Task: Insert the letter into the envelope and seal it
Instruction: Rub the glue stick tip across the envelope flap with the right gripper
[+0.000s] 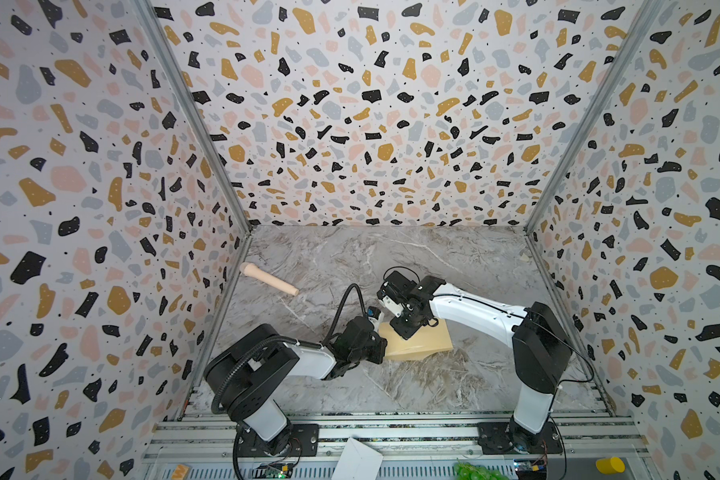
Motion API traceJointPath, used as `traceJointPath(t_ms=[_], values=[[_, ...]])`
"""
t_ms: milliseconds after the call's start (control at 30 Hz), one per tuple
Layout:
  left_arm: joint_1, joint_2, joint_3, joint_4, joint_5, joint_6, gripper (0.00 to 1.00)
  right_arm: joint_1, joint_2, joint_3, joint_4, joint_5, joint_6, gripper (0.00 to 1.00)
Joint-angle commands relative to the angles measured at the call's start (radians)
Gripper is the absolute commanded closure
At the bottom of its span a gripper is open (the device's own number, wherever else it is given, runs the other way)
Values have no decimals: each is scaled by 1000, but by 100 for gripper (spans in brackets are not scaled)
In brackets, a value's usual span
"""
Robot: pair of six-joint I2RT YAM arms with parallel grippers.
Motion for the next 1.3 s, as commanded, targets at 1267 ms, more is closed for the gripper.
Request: traceJointPath(t_ms=[1267], values=[[3, -163, 38, 9, 63, 6, 100, -127, -179, -97, -11, -28, -20, 100]])
